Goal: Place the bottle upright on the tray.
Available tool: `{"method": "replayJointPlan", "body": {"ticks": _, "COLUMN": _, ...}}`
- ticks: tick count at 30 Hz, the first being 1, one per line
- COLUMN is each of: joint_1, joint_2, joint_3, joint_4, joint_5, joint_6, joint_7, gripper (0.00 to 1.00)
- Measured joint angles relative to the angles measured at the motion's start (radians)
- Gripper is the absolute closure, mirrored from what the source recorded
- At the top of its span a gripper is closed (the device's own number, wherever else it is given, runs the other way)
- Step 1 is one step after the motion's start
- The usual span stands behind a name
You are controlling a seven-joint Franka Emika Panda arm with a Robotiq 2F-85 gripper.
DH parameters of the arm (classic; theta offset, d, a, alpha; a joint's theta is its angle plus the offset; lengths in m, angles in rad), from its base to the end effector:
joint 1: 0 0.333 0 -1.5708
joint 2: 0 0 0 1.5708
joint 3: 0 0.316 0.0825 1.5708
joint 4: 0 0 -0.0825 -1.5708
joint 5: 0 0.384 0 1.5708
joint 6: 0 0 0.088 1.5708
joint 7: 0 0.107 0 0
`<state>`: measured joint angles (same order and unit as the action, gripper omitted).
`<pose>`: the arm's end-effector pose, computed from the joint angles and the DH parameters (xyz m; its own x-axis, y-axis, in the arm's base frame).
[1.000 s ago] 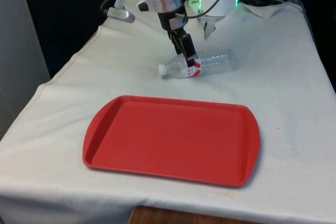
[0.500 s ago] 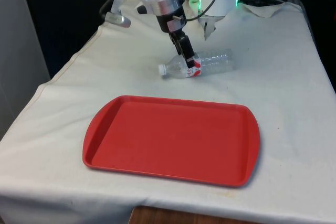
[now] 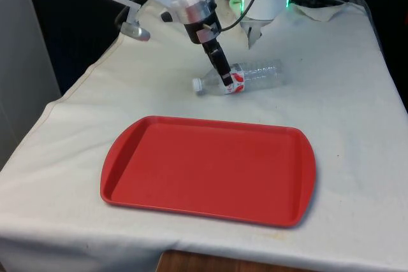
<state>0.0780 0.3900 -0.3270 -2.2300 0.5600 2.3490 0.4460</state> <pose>0.5047 -0.1266 0.1864 0.4122 -0.8588 -0.3041 -0.9063 -0.4207 -0.0405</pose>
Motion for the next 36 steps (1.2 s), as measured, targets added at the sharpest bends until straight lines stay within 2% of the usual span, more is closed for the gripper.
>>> {"method": "replayJointPlan", "body": {"ticks": 16, "joint_1": -0.007, "joint_2": 0.066, "joint_3": -0.033, "joint_4": 0.077, "joint_5": 0.007, "joint_6": -0.093, "joint_7": -0.017, "gripper": 0.0}}
{"method": "replayJointPlan", "body": {"ticks": 26, "joint_1": -0.013, "joint_2": 0.096, "joint_3": -0.044, "joint_4": 0.109, "joint_5": 0.014, "joint_6": -0.136, "joint_7": -0.035, "gripper": 0.0}}
{"method": "replayJointPlan", "body": {"ticks": 36, "joint_1": -0.013, "joint_2": 0.108, "joint_3": -0.044, "joint_4": 0.114, "joint_5": 0.014, "joint_6": -0.14, "joint_7": -0.043, "gripper": 0.0}}
